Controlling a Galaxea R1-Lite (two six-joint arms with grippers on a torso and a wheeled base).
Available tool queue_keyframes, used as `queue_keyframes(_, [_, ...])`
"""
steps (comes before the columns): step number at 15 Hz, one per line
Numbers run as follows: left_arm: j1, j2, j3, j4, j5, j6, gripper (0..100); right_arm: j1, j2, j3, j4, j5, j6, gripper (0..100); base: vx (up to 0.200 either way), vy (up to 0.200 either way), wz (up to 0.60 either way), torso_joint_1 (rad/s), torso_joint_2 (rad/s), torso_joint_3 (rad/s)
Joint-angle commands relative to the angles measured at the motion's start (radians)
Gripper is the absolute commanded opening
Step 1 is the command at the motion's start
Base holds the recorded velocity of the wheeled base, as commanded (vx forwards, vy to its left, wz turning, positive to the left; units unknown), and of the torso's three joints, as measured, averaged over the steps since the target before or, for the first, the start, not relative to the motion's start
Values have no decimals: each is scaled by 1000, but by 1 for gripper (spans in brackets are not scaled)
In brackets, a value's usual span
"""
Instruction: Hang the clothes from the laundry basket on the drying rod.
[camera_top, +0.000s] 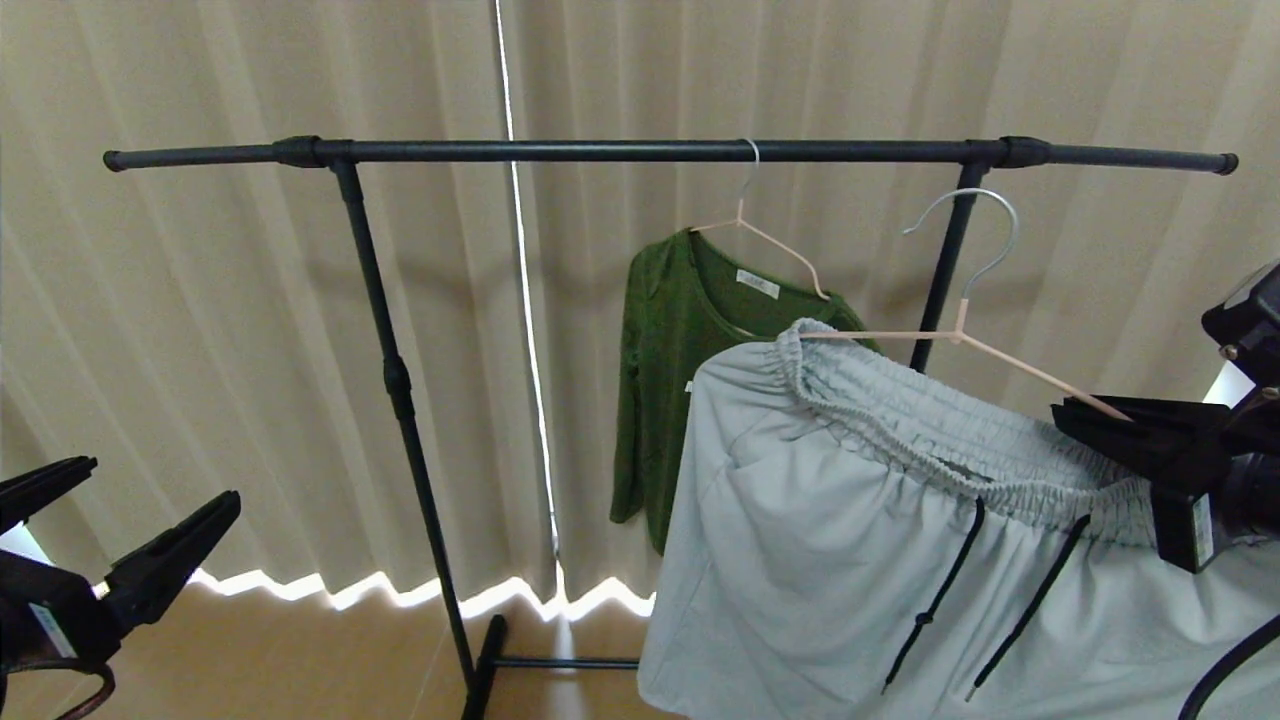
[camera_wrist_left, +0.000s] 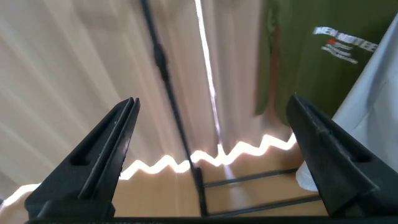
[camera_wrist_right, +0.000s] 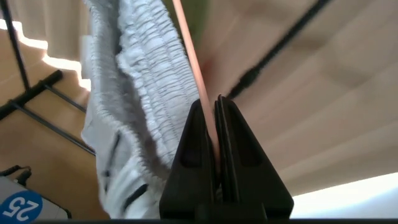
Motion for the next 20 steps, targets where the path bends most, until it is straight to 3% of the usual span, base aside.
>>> queue_keyframes(1, [0, 2, 4, 0, 0, 1, 100, 0, 3, -3, -1, 0, -1, 0, 0, 200, 0, 2, 2, -2])
queue_keyframes(3, [0, 2, 4, 0, 0, 1, 100, 0, 4, -5, -1, 0, -1, 0, 0, 200, 0, 2, 2, -2])
queue_keyframes(14, [1, -47, 20, 0, 0, -2, 100, 0, 6, 1, -3, 1, 1, 0, 0, 0, 0, 0, 0, 0])
queue_keyframes(20, [1, -47, 26, 0, 0, -2, 100, 0, 3, 17, -3, 1, -1, 0, 200, 0, 0, 1, 5, 2])
